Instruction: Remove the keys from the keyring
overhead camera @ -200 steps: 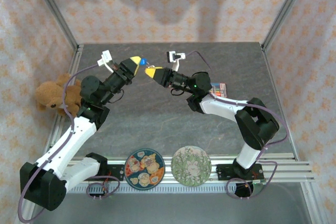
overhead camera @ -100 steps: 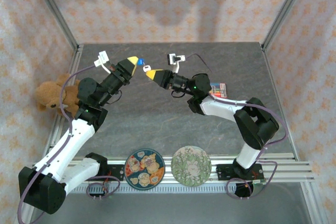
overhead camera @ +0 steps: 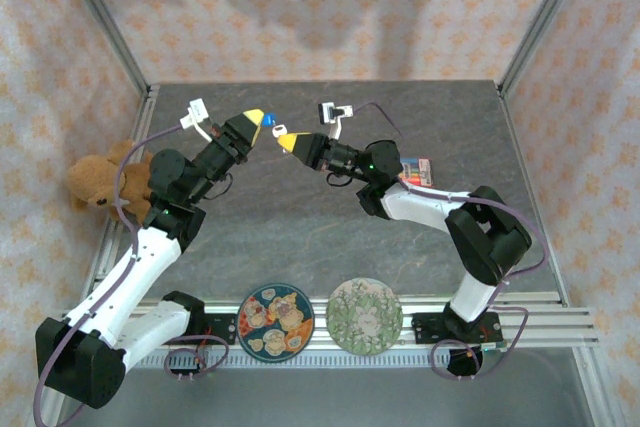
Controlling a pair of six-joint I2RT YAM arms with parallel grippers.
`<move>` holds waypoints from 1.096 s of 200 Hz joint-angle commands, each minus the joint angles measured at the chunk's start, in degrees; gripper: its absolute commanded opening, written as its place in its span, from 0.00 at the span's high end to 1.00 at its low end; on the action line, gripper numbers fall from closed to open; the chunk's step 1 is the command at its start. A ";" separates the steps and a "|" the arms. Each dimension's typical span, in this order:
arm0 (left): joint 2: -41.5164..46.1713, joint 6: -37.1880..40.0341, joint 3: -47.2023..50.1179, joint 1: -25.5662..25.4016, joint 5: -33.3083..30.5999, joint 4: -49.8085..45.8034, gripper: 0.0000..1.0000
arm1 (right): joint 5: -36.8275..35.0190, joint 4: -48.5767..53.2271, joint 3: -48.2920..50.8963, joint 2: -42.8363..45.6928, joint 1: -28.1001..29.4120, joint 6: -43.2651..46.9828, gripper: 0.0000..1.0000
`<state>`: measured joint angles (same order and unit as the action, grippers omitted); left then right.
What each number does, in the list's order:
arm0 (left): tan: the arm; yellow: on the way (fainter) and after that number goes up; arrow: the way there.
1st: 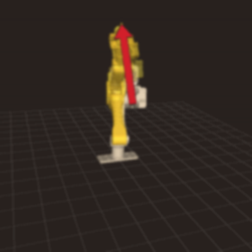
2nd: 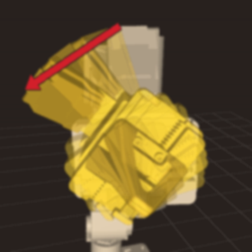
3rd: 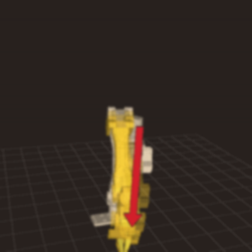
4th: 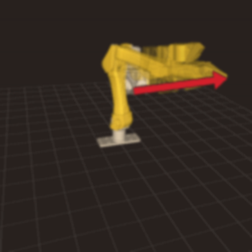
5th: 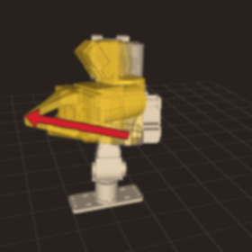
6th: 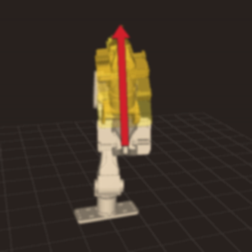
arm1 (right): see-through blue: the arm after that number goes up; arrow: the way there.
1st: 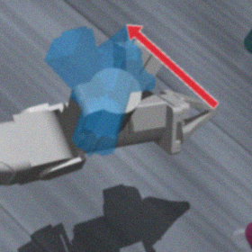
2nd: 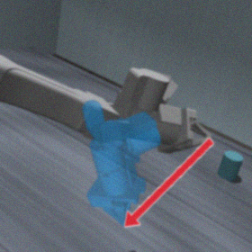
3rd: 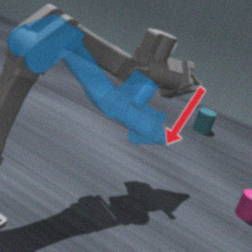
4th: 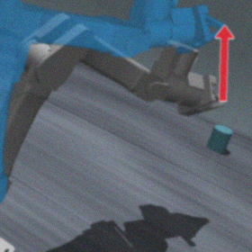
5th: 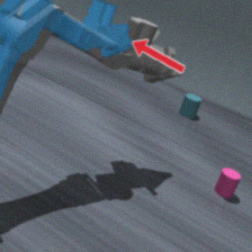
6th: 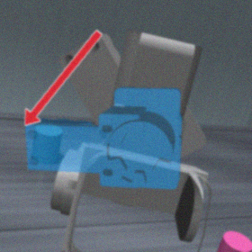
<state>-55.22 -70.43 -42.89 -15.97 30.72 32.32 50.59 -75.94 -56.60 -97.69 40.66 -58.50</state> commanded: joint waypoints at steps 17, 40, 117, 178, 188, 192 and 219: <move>1.34 1.88 1.34 0.41 -1.23 0.29 1.00 | 0.94 12.29 -1.58 2.96 -0.92 4.43 1.00; 1.82 2.44 2.43 0.57 -1.54 -0.05 1.00 | 0.22 28.11 -0.94 7.61 -0.94 12.76 1.00; 2.11 4.50 7.68 0.94 -2.41 -1.44 0.79 | -8.59 85.75 -12.29 16.13 -0.93 41.41 1.00; 2.84 13.72 8.18 0.94 -0.82 -11.68 0.76 | -21.51 116.08 -25.69 14.35 -0.94 55.50 1.00; 2.84 15.50 8.09 0.94 -0.28 -13.42 0.74 | -24.07 119.25 -27.31 13.86 -0.94 56.80 1.00; 2.84 16.18 8.05 0.89 -0.08 -14.03 0.72 | -24.93 120.44 -27.84 13.69 -0.94 57.37 1.00; 2.67 21.53 7.58 0.05 0.92 -18.43 0.65 | -29.79 124.90 -30.05 13.40 -0.93 60.48 1.00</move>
<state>-53.36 -56.49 -35.07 -15.35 29.82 19.35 28.47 39.22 -83.79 -83.68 40.01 -3.86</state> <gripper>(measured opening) 0.328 0.046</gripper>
